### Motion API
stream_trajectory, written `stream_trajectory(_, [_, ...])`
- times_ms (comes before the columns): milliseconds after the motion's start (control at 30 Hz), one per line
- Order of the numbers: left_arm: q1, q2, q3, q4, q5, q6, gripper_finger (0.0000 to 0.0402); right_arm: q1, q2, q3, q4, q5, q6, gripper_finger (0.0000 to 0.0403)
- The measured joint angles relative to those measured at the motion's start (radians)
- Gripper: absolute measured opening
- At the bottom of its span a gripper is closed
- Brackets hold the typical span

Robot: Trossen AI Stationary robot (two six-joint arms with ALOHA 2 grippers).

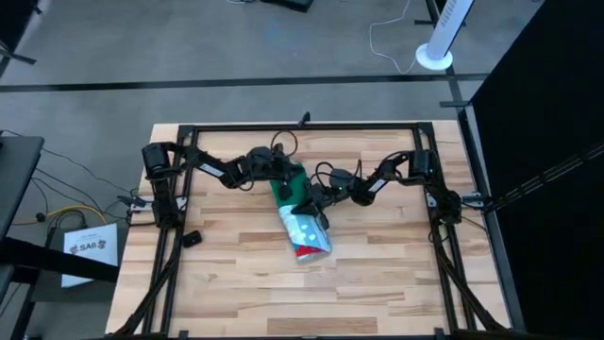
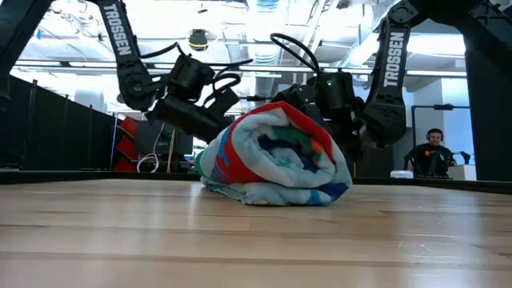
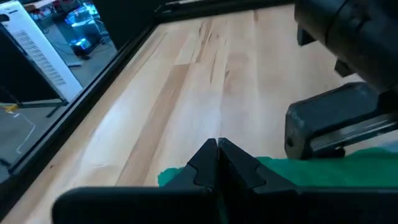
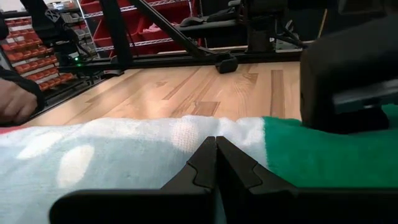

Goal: Roll towel
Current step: Roll the multicolor dinosaur print towel

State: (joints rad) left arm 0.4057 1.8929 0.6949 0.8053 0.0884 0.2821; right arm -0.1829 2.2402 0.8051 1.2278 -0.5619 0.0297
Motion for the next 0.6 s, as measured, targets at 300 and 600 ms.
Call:
stream_trajectory(300, [-0.013, -0.316, -0.013, -0.450, -0.198, 0.089, 0.0000, -0.002, -0.001, 0.001, -0.007, 0.008, -0.017, 0.0000])
stream_trajectory(600, [-0.227, -0.501, -0.245, -0.557, -0.280, -0.202, 0.0000, -0.018, 0.000, 0.001, -0.001, -0.004, -0.038, 0.0000])
